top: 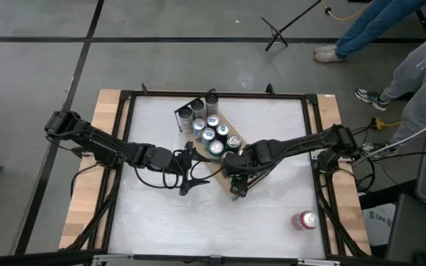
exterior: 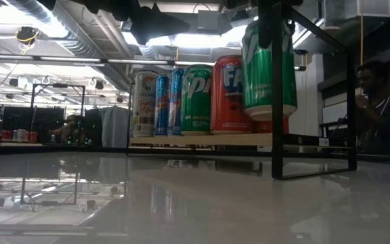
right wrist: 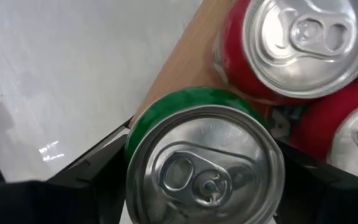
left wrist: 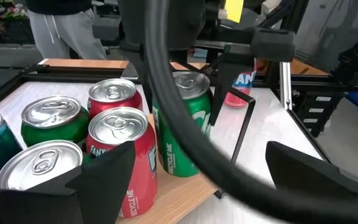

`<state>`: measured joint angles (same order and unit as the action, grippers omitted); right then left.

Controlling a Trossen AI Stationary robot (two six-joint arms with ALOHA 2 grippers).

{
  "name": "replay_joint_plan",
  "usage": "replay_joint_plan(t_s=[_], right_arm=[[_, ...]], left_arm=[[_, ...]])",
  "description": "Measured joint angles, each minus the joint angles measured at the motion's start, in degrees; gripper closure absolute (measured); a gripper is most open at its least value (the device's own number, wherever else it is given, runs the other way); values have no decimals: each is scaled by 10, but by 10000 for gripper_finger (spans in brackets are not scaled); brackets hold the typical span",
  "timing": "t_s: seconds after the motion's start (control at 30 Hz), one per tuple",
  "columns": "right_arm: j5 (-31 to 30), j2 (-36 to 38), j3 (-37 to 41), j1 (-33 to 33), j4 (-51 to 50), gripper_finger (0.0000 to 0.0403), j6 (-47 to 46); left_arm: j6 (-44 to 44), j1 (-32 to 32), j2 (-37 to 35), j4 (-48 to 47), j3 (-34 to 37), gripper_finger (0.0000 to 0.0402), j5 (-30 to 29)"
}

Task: Place canned beverage on shelf
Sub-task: Put the green soda can on the shelf

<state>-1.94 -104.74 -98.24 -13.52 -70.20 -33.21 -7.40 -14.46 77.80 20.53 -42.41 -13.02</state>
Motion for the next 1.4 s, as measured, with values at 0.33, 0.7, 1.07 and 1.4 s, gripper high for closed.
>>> replay_joint_plan(t_s=[0.33,0.7,1.07,1.4], right_arm=[[0,-21,0,0,1,111,0],[10,-31,0,0,-2,111,5],[15,-31,0,1,-3,55,5],[15,-31,0,1,-3,14,5]], left_arm=[[0,0,0,0,0,47,0],[0,0,0,-4,0,47,0],[0,0,0,-3,0,47,0],[0,0,0,-3,0,48,0]])
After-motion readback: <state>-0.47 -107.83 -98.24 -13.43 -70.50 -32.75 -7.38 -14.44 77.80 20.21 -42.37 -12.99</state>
